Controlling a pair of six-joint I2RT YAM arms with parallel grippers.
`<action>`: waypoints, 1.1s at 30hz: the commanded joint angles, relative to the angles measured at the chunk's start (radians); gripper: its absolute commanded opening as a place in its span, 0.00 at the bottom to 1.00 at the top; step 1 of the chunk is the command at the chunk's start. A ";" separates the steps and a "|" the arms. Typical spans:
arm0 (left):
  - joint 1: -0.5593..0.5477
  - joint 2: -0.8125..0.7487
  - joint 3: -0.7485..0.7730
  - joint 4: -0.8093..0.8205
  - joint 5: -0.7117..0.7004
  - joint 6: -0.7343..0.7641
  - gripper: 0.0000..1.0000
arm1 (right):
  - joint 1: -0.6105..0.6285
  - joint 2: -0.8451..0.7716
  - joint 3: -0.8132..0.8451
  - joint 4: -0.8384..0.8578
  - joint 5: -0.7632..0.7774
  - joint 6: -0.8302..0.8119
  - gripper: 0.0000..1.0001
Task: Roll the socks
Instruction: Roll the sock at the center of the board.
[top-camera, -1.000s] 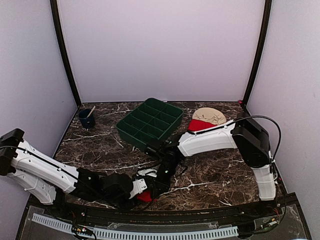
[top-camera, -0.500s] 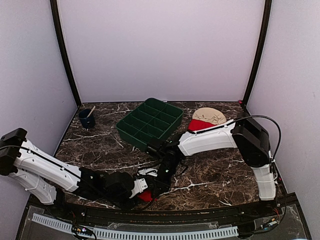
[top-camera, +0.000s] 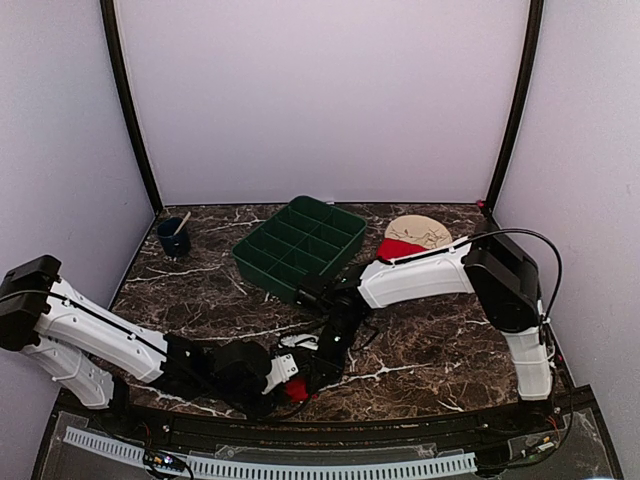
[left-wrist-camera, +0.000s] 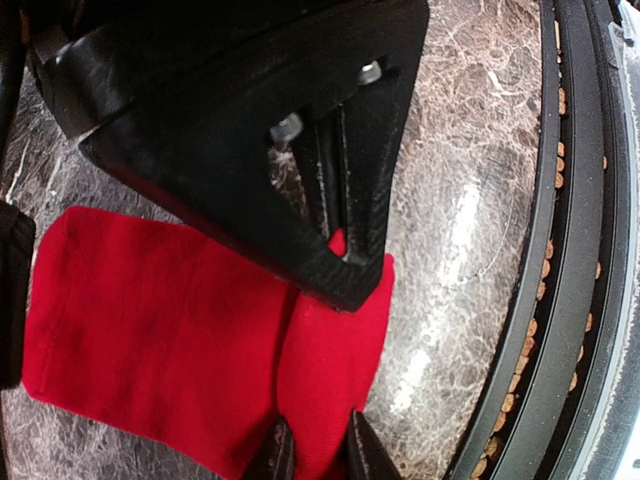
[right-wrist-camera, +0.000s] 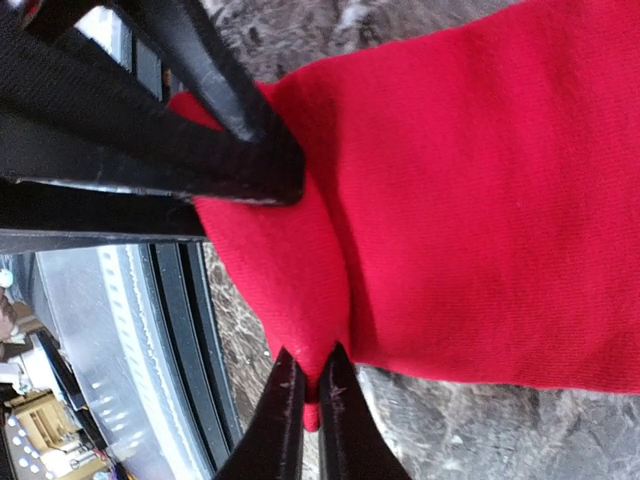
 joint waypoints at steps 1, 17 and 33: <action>0.042 0.027 -0.014 -0.016 0.080 -0.009 0.16 | -0.004 -0.008 -0.006 0.040 -0.022 0.016 0.11; 0.157 0.051 -0.017 0.038 0.287 0.004 0.14 | -0.058 -0.128 -0.155 0.198 -0.026 0.108 0.31; 0.248 0.073 0.010 0.063 0.498 -0.003 0.14 | -0.134 -0.235 -0.315 0.393 0.011 0.227 0.36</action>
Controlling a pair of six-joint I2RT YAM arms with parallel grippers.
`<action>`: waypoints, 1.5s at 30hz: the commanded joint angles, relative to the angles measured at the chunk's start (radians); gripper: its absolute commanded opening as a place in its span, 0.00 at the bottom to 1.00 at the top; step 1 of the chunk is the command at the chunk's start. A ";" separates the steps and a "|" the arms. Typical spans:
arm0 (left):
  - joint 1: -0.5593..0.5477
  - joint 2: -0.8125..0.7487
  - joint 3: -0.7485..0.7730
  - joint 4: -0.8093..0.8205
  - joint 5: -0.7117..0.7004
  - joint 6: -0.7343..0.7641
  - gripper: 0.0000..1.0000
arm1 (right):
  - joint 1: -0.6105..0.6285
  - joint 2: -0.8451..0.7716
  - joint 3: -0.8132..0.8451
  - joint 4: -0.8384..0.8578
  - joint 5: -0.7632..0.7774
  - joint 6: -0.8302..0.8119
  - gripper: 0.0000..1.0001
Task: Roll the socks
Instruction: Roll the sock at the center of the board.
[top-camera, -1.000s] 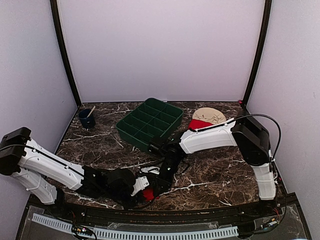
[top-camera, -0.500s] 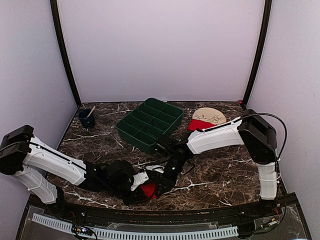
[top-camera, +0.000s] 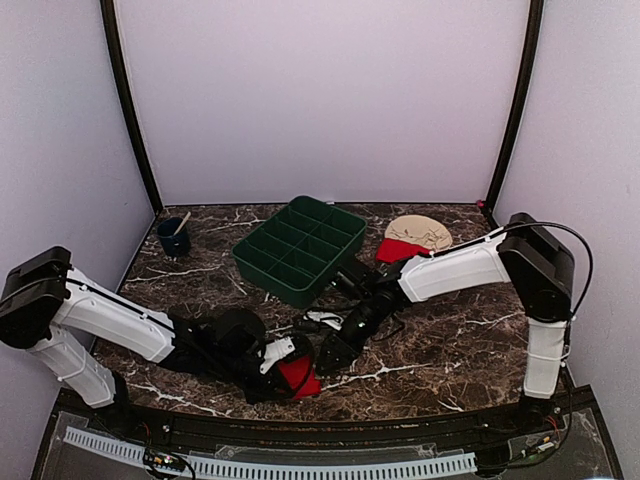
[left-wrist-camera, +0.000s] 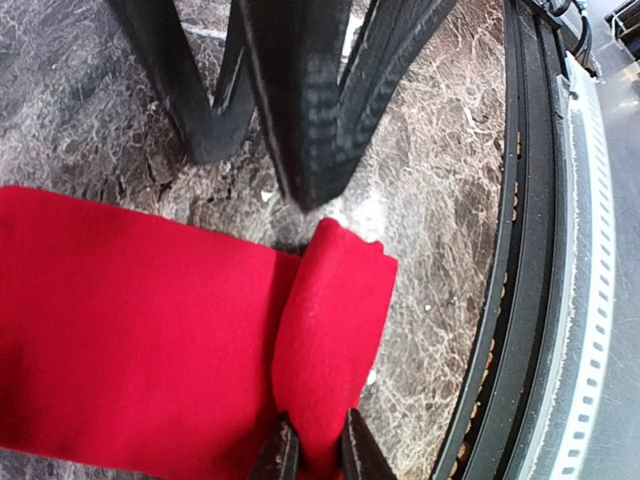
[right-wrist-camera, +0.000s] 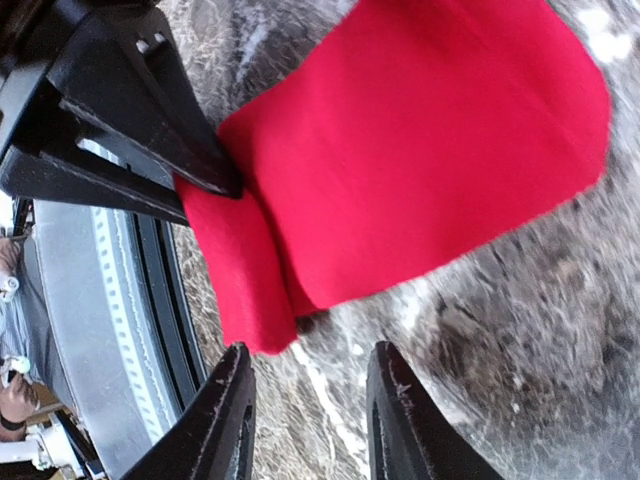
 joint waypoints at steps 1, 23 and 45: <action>0.030 0.022 0.015 -0.021 0.099 -0.009 0.14 | -0.020 -0.071 -0.062 0.089 0.027 0.045 0.37; 0.186 0.229 0.166 -0.129 0.566 -0.043 0.11 | 0.098 -0.382 -0.369 0.286 0.505 -0.040 0.37; 0.303 0.421 0.288 -0.223 0.838 -0.004 0.09 | 0.318 -0.347 -0.337 0.329 0.683 -0.144 0.39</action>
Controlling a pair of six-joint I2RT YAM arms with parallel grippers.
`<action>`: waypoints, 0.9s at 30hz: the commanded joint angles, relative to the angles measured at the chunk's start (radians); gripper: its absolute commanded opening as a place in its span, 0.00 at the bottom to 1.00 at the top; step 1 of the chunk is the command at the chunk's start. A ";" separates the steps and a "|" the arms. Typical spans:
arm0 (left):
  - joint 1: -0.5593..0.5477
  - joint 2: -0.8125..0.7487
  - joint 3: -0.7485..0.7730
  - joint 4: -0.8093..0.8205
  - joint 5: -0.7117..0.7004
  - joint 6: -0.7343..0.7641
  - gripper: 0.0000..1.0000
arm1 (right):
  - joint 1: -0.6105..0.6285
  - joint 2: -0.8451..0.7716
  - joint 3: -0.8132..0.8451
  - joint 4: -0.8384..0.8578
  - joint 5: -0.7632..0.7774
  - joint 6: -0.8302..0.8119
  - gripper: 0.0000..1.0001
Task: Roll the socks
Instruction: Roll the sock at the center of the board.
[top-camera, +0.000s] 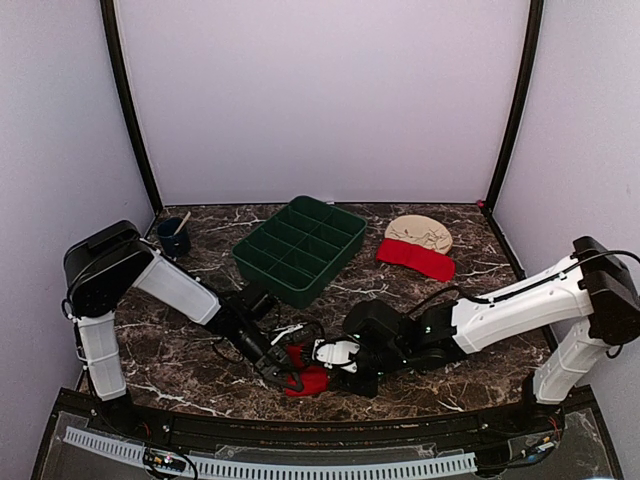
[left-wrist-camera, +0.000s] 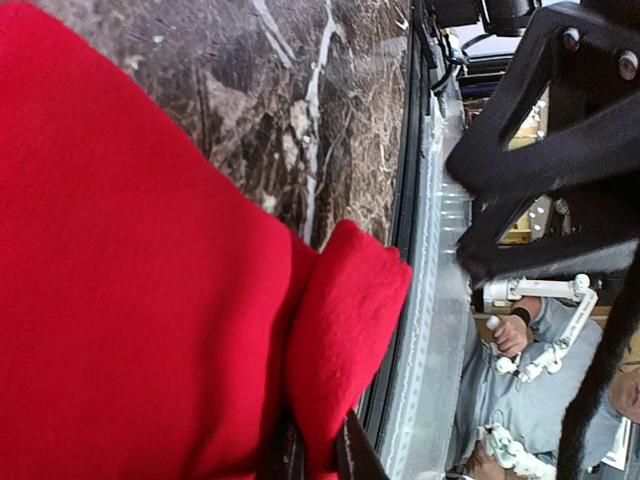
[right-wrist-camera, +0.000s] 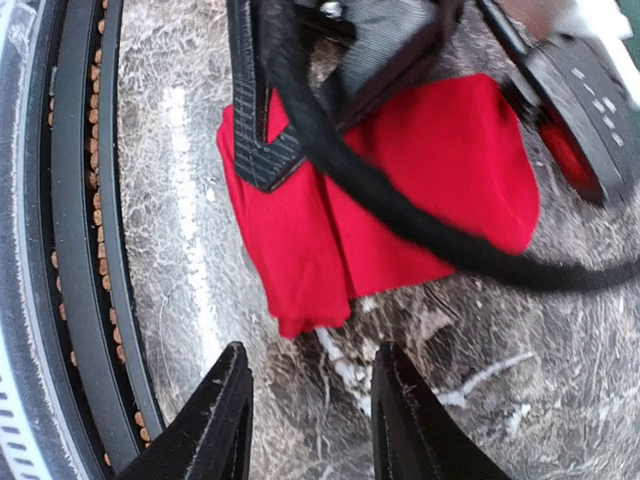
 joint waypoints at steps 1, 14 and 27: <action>0.005 0.023 0.024 -0.077 0.066 0.042 0.09 | 0.025 0.048 0.051 0.027 0.030 -0.043 0.39; 0.010 0.059 0.035 -0.100 0.120 0.056 0.08 | 0.046 0.116 0.116 0.002 -0.016 -0.090 0.39; 0.010 0.077 0.037 -0.120 0.135 0.070 0.08 | 0.061 0.155 0.112 0.008 -0.047 -0.097 0.37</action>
